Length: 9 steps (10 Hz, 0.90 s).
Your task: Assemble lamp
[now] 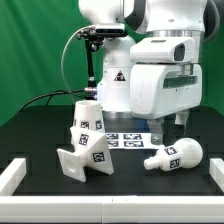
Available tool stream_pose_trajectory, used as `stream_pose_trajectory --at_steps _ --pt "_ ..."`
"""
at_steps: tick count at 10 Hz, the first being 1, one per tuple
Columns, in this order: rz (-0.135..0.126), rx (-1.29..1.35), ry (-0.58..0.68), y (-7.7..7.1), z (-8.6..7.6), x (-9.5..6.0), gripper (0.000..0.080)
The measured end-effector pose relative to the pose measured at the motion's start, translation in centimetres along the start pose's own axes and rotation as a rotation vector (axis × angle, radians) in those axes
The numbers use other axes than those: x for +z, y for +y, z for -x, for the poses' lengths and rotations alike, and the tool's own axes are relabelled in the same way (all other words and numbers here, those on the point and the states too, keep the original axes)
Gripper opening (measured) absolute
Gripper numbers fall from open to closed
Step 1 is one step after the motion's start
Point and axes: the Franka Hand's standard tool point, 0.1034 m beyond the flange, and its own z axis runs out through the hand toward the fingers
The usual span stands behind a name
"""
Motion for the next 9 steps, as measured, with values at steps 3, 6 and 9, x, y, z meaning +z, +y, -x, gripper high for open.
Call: stream_pose_trajectory --at_steps 3,6,9 --pt "0.033 0.105 0.011 3.0 2.2 -2.3 0.0699" --pt "0.010 0.353 -0.009 4.6 4.0 -4.3 0.0699" --pt "0.017 0.340 0.003 4.8 3.6 -4.3 0.0699"
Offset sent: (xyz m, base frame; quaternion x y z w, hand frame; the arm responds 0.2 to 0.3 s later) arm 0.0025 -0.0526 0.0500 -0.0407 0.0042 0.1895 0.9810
